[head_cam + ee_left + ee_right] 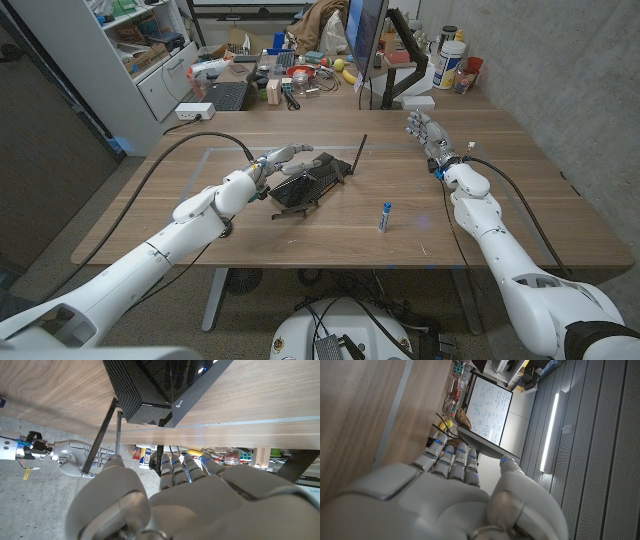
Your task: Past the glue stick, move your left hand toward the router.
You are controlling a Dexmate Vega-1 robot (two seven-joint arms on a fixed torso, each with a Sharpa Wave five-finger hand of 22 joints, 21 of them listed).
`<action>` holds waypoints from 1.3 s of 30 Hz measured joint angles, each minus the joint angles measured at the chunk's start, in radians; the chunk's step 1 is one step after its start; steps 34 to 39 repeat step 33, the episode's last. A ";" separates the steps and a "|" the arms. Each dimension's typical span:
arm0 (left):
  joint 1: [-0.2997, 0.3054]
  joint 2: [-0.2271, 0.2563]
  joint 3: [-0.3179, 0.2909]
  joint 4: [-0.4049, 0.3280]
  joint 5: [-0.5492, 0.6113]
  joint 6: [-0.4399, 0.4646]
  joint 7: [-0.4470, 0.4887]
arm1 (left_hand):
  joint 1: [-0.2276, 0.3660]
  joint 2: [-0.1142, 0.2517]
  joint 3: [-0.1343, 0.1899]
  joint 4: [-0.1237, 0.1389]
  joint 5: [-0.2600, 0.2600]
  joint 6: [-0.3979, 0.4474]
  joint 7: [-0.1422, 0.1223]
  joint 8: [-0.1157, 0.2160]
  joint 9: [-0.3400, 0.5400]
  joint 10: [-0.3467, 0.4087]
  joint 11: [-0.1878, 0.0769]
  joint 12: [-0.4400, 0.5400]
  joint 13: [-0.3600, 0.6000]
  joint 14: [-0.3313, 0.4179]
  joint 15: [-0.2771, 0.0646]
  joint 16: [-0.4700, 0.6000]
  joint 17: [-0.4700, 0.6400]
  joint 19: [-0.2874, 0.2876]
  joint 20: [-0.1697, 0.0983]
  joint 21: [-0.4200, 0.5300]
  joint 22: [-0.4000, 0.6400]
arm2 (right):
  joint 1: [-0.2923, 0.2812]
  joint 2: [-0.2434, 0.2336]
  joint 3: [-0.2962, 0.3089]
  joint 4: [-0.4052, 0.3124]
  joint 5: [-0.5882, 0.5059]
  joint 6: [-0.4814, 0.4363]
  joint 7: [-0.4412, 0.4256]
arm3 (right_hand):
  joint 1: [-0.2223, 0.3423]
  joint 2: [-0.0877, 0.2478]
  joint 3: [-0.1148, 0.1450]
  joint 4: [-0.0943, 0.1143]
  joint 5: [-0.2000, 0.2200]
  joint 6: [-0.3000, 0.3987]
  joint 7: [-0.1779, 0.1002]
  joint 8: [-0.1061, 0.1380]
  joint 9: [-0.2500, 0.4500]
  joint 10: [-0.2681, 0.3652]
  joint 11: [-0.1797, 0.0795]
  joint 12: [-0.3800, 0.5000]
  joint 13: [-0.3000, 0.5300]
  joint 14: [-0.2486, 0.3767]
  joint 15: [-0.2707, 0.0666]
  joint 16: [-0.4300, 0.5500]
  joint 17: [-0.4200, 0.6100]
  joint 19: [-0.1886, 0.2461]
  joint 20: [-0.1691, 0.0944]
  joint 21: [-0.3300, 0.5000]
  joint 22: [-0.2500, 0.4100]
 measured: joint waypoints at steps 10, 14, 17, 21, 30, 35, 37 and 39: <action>0.000 -0.003 0.011 0.000 0.001 0.023 -0.003 | 0.007 -0.001 0.000 0.000 0.000 0.009 -0.002 0.000 0.000 0.000 0.000 0.000 0.000 0.000 0.000 0.000 0.000 0.000 0.000 0.000 0.000 | 0.007 0.000 0.003 0.014 0.000 0.007 0.010 | 0.000 0.000 0.000 0.000 0.000 0.000 0.000 0.000 0.000 0.000 0.000 0.000 0.000 0.000 0.000 0.000 0.000 0.006 0.006 -0.004 0.000; 0.001 -0.003 0.015 -0.001 0.002 0.030 -0.003 | 0.008 0.001 0.000 0.000 0.000 0.009 -0.002 0.000 0.000 0.000 0.000 0.000 0.000 0.000 0.000 0.000 0.000 0.000 0.000 0.000 0.000 | 0.008 0.000 0.005 0.018 0.000 0.011 0.013 | -0.005 0.005 0.000 0.000 0.000 0.000 0.000 0.000 0.000 0.000 0.000 0.000 0.000 0.000 0.000 0.000 0.000 0.006 0.005 -0.004 0.000; 0.001 -0.004 0.017 -0.001 0.003 0.034 -0.002 | 0.008 0.001 0.000 0.000 0.000 0.009 -0.002 0.000 0.000 0.000 0.000 0.000 0.000 0.000 0.000 0.000 0.000 0.000 0.000 0.000 0.000 | 0.009 0.001 0.006 0.021 0.000 0.012 0.013 | -0.005 0.005 0.000 0.000 0.000 0.000 0.000 0.000 0.000 0.000 0.000 0.000 0.000 0.000 0.000 0.000 0.000 0.009 0.002 -0.007 0.000; 0.001 -0.004 0.021 -0.001 0.005 0.038 -0.001 | 0.008 0.000 0.000 0.000 0.000 0.009 -0.002 0.000 0.000 0.000 0.000 0.000 0.000 0.000 0.000 0.000 0.000 0.000 0.000 0.000 0.000 | 0.011 0.002 0.006 0.024 0.000 0.015 0.017 | -0.005 0.005 0.000 0.000 0.000 0.000 0.000 0.000 0.000 0.000 0.000 0.000 0.000 0.000 0.000 0.000 0.000 0.009 0.002 -0.007 0.000; 0.000 -0.003 0.026 -0.002 0.009 0.046 0.001 | 0.012 0.004 0.000 0.000 0.000 0.009 -0.002 0.000 0.000 0.000 0.000 0.000 0.000 0.000 0.000 0.000 0.000 0.000 0.000 0.000 0.000 | 0.012 0.005 0.008 0.032 0.000 0.018 0.020 | -0.005 0.005 0.000 0.000 0.000 0.000 0.000 0.000 0.000 0.000 0.000 0.000 0.000 0.000 0.000 0.000 0.000 0.009 0.002 -0.011 0.000; 0.000 -0.003 0.026 -0.002 0.009 0.049 0.002 | 0.012 0.004 0.000 0.000 0.000 0.009 -0.002 0.000 0.000 0.000 0.000 0.000 0.000 0.000 0.000 0.000 0.000 0.000 0.000 0.000 0.000 | 0.012 0.005 0.008 0.034 0.000 0.019 0.021 | -0.005 0.005 0.000 0.000 0.000 0.000 0.000 0.000 0.000 0.000 0.000 0.000 0.000 0.000 0.000 0.000 0.000 0.009 0.002 -0.011 0.000; 0.000 -0.003 0.026 -0.002 0.009 0.049 0.002 | 0.012 0.004 0.000 0.000 0.000 0.009 -0.002 0.000 0.000 0.000 0.000 0.000 0.000 0.000 0.000 0.000 0.000 0.000 0.000 0.000 0.000 | 0.012 0.005 0.008 0.034 0.000 0.019 0.021 | -0.005 0.005 0.000 0.000 0.000 0.000 0.000 0.000 0.000 0.000 0.000 0.000 0.000 0.000 0.000 0.000 0.000 0.009 0.002 -0.011 0.000; 0.000 -0.003 0.026 -0.002 0.009 0.049 0.002 | 0.012 0.004 0.000 0.000 0.000 0.009 -0.002 0.000 0.000 0.000 0.000 0.000 0.000 0.000 0.000 0.000 0.000 0.000 0.000 0.000 0.000 | 0.012 0.005 0.008 0.034 0.000 0.019 0.021 | -0.005 0.005 0.000 0.000 0.000 0.000 0.000 0.000 0.000 0.000 0.000 0.000 0.000 0.000 0.000 0.000 0.000 0.009 0.002 -0.011 0.000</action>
